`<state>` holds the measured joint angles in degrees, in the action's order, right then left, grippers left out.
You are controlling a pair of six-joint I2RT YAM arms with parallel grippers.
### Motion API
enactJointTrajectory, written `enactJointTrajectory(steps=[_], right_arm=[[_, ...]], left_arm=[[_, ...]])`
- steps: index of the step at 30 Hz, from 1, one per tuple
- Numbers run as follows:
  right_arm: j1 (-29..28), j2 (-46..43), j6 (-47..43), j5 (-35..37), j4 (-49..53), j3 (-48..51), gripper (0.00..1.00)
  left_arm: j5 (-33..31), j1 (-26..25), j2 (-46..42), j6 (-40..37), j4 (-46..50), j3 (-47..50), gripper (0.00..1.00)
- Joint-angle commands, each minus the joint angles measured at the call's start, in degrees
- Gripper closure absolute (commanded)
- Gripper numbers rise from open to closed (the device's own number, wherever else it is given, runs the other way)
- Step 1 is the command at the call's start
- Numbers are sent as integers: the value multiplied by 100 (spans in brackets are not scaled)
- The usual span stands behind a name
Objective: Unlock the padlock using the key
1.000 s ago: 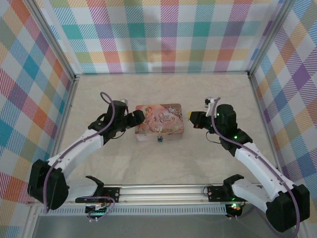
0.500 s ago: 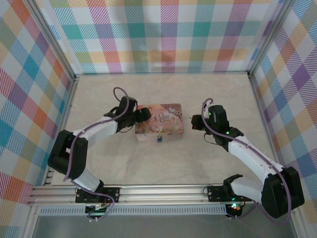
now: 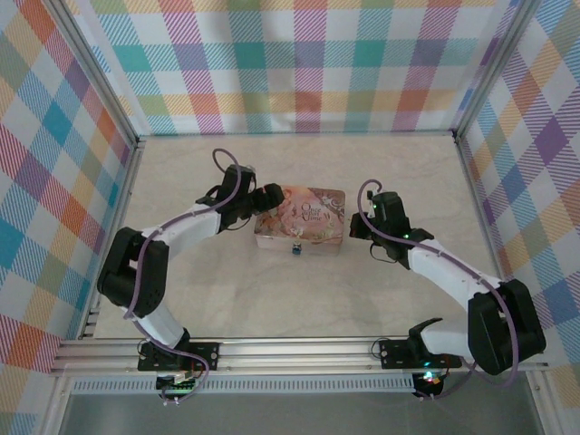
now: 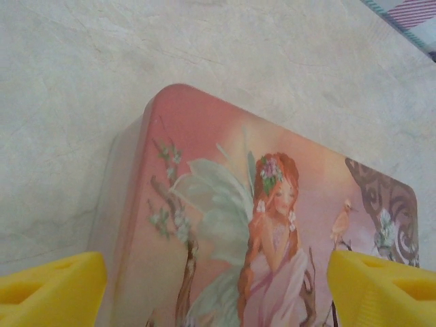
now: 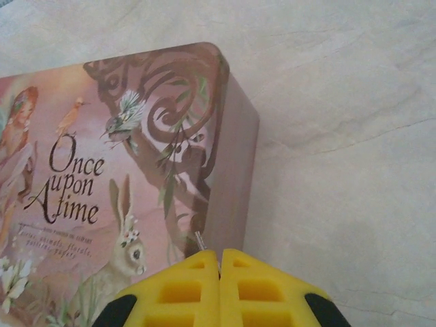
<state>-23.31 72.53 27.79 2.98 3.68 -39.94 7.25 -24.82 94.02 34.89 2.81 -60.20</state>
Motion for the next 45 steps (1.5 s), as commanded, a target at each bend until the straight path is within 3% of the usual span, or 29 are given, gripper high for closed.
enactJointTrajectory(steps=[1, 7, 10, 15, 18, 19, 23, 28, 31, 45], right_arm=[[28, 113, -158, 267, 70, -259, 100], [64, 420, -160, 418, 105, -446, 100], [63, 613, -143, 402, 108, -551, 100], [63, 894, -82, 241, 33, -648, 100], [64, 1022, -26, 121, -21, -682, 100], [64, 1063, -10, 100, -43, -697, 100], [55, 1179, 38, 12, -94, -742, 100], [59, 1246, 82, -35, -131, -741, 100], [52, 1263, 103, -65, -160, -720, 100], [3, 1474, 209, -267, -301, -787, 100]], left_arm=[[-59, 82, -788, -49, 5, 435, 14], [333, 47, -1846, -129, -7, 1249, 8], [413, -58, -2239, -115, 112, 1527, 11], [515, -568, -2668, -84, -170, 2069, 11], [618, -886, -2688, -24, -633, 2423, 5], [614, -992, -2651, 39, -869, 2563, 0], [333, -1359, -2433, 102, -1606, 2933, 0], [-694, -2013, -1825, -233, -2483, 3088, 0], [-1107, -2306, -1413, -621, -3502, 3300, 0], [-1221, -2633, 268, -1229, -4690, 2885, 0]])
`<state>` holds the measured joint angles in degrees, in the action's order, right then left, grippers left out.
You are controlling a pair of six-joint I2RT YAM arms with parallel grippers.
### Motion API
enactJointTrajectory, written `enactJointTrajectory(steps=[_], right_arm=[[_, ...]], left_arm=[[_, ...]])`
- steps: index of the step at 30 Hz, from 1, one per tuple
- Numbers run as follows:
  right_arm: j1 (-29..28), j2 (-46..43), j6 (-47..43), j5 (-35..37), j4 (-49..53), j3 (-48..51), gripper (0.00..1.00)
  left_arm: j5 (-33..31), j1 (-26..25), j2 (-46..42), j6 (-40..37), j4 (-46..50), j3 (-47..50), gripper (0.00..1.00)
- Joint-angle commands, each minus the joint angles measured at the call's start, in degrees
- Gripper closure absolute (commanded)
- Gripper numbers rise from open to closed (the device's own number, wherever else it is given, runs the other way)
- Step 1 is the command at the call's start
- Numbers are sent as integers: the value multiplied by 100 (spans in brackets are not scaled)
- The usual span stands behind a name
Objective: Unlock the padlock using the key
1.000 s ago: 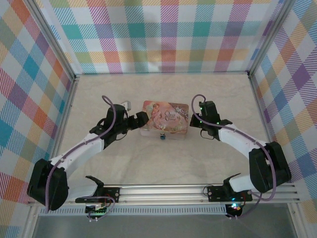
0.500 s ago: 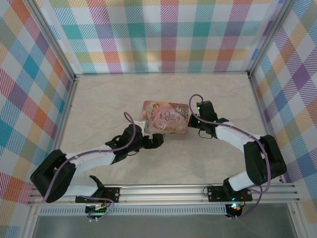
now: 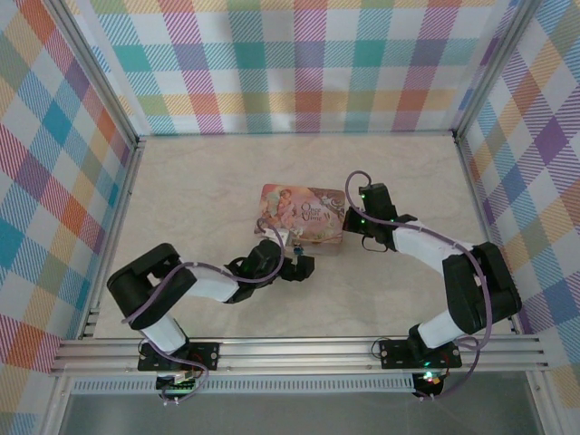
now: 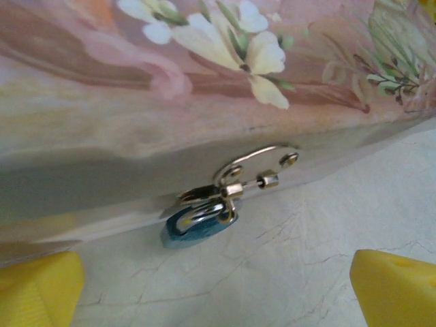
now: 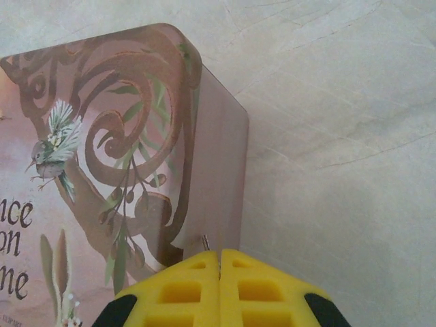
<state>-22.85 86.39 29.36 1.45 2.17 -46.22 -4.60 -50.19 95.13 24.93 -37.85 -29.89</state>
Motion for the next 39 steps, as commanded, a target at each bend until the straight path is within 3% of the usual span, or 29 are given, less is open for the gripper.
enactJointTrajectory(steps=[1, 13, 18, 25, 33, 39], right_arm=[[-44, 96, 49, -127, -155, -176, 100], [-70, 176, 51, -163, -191, -161, 100], [-70, 176, 33, -145, -189, -167, 100], [-68, 133, 17, -163, -200, -158, 100], [-70, 98, 17, -145, -207, -107, 100], [-70, 95, 13, -119, -225, -76, 100]], left_arm=[[4, -96, 238, -289, -680, -188, 0], [1177, -32, 690, -428, -1577, -492, 7], [1648, 194, 750, -188, -1950, -431, 16], [2275, 585, 865, 376, -2445, -338, 20], [2520, 903, 831, 820, -2705, -165, 21], [2104, 963, 250, 494, -1821, 70, 13]])
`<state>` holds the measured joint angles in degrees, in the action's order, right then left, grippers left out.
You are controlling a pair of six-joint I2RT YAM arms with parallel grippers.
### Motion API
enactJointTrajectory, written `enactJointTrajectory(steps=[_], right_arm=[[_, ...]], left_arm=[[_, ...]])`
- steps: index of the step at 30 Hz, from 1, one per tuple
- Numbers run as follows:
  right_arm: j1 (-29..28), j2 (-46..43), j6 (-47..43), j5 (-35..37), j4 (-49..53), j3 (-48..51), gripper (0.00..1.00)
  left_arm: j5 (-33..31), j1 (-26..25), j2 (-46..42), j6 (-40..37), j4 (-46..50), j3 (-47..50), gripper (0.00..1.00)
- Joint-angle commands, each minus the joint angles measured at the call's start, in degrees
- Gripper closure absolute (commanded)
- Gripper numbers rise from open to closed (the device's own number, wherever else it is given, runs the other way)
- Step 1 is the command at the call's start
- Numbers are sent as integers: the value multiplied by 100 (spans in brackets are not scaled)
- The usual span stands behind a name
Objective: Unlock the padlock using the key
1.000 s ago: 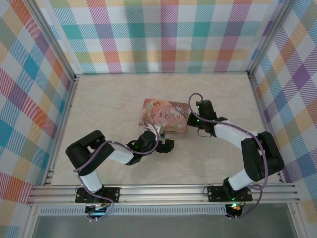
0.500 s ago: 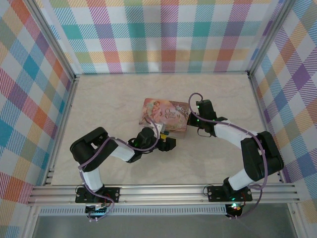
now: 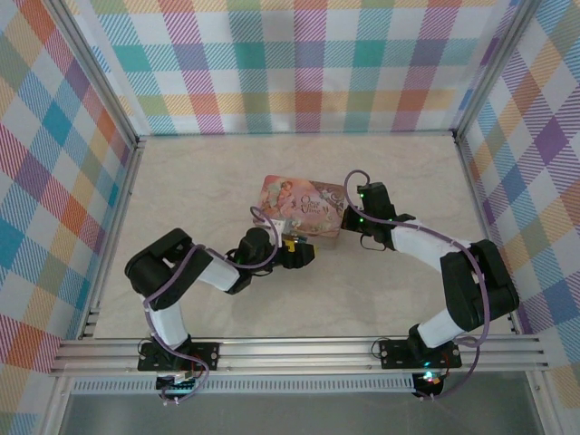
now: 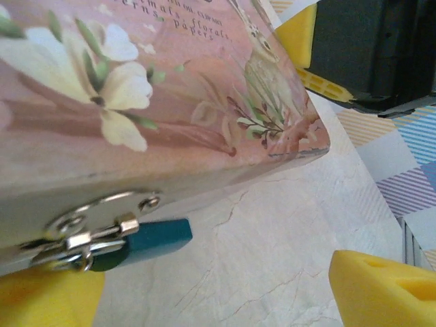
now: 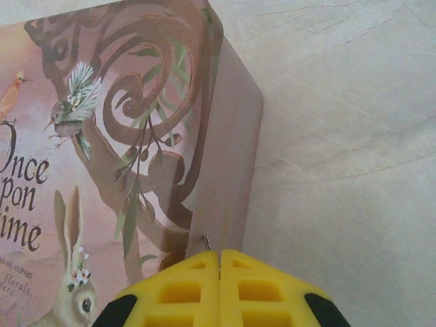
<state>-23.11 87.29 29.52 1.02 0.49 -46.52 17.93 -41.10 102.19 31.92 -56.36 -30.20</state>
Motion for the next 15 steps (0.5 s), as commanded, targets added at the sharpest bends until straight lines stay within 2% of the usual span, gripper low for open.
enactJointTrajectory(steps=[1, 6, 15], right_arm=[[-44, 16, 0, -74, -58, -50, 100], [-44, 51, 35, -108, -105, -68, 100], [-44, 26, 63, -162, -126, -53, 100]], left_arm=[[-214, 72, -531, -252, 107, 156, 11], [-434, 147, -805, -378, 525, 277, 8], [-787, 155, -521, -462, 538, 112, 7]])
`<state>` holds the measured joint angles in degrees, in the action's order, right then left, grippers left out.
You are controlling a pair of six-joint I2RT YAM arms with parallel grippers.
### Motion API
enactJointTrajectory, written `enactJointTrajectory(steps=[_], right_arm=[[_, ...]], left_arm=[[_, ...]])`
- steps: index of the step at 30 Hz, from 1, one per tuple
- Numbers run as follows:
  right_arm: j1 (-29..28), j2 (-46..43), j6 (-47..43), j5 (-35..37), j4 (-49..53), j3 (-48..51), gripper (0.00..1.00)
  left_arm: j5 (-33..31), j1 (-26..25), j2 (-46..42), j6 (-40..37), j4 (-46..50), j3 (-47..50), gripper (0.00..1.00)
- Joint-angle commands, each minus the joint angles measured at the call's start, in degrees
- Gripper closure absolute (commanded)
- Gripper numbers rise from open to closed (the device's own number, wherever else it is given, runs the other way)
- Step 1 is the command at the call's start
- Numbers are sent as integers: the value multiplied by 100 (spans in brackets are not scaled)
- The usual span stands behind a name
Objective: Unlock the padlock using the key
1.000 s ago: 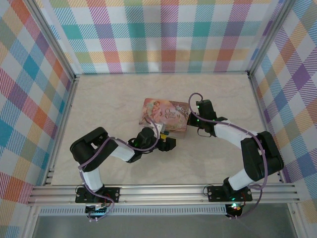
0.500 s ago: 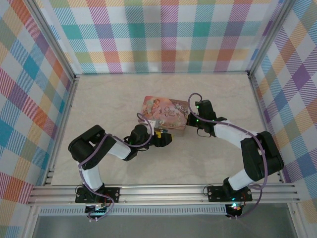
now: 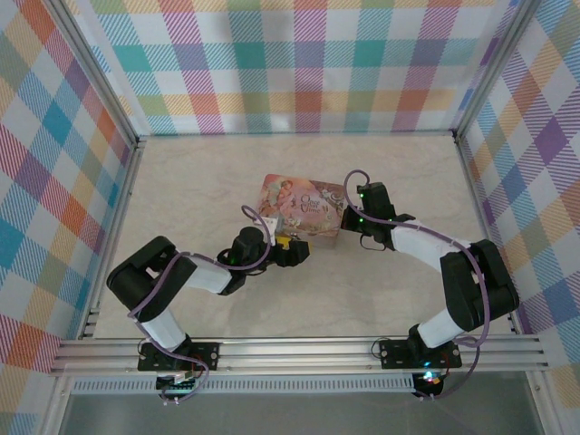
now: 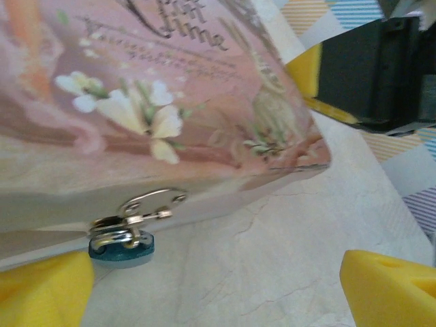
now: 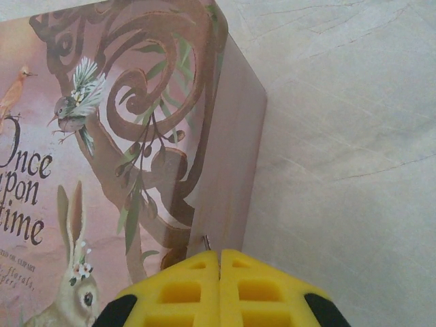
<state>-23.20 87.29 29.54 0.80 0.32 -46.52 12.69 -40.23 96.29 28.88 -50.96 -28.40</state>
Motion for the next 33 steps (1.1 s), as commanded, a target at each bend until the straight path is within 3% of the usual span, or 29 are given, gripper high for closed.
enactJointTrajectory(steps=[1, 12, 24, 29, 33], right_arm=[[-34, 16, 56, -134, -109, -43, 100], [-33, 24, 96, -203, -190, -25, 100], [-53, 77, 138, -308, -248, -73, 100], [-62, 87, 157, -326, -262, -61, 100], [-70, 68, 157, -308, -237, -52, 100]], left_arm=[[-331, 68, 57, -187, 11, -53, 6], [-490, -9, 476, -304, 92, -404, 5], [295, -54, 837, -171, -184, -828, 10], [-192, -132, 830, -172, -237, -791, 9], [-110, -200, 849, -300, -402, -825, 10]])
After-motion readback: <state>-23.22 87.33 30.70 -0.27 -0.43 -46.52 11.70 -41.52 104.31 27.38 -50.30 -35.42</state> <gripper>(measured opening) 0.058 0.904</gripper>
